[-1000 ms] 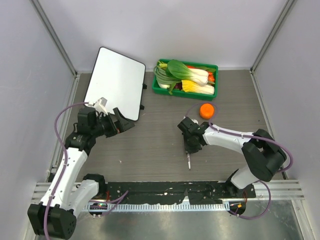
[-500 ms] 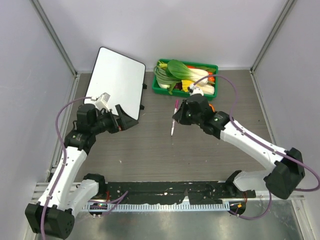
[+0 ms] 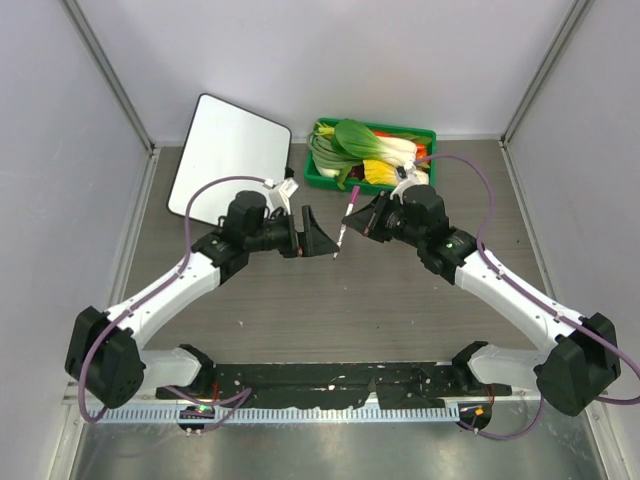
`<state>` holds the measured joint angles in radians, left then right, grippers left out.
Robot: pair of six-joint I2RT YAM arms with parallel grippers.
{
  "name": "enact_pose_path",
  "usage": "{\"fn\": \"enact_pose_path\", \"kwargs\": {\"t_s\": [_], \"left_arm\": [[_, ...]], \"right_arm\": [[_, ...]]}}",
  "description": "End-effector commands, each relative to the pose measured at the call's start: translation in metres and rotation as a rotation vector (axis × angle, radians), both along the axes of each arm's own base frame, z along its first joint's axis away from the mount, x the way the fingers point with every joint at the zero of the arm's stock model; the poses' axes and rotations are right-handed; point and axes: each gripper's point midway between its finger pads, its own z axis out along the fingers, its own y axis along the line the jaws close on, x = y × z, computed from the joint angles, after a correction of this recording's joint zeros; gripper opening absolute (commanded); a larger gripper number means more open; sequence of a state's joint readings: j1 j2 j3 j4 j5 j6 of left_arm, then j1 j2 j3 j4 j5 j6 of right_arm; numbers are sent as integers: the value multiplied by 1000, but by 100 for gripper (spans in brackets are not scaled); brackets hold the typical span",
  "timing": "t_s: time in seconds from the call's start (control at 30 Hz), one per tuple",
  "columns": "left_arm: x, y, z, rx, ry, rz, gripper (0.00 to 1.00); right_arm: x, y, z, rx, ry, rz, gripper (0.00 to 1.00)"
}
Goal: Write a sentence on the whiteboard
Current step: Pass from the right arm to the left, then pass from the left arm to the right
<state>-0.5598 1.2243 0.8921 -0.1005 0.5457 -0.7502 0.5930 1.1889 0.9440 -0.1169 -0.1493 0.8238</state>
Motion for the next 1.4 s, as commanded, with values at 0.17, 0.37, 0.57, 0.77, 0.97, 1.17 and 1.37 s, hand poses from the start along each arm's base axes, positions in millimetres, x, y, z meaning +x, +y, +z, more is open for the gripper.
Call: {"fn": "enact_pose_path", "kwargs": {"t_s": [0.17,0.37,0.57,0.77,0.97,1.17,1.37], "left_arm": [[20,-45,22,-85,-58,-28,65],[20,-45,24,-91,-62,-14,19],[18,-31,28,-32,-80,26,0],[10,-17,40,1,-130,42,0],[-3,-5,54,25,-188,16,0],[-22,7,71,81,-267,-68,0],[-44,5,89,62,-306,-187,0]], "right_arm": [[3,11,38,172,-53,62,1],[4,7,40,177,-53,67,1],[1,9,40,186,-54,113,21],[-9,7,63,200,-132,184,90],[-22,-6,84,197,-203,256,99],[-35,-10,99,219,-232,340,99],[-50,-6,118,238,-275,453,99]]}}
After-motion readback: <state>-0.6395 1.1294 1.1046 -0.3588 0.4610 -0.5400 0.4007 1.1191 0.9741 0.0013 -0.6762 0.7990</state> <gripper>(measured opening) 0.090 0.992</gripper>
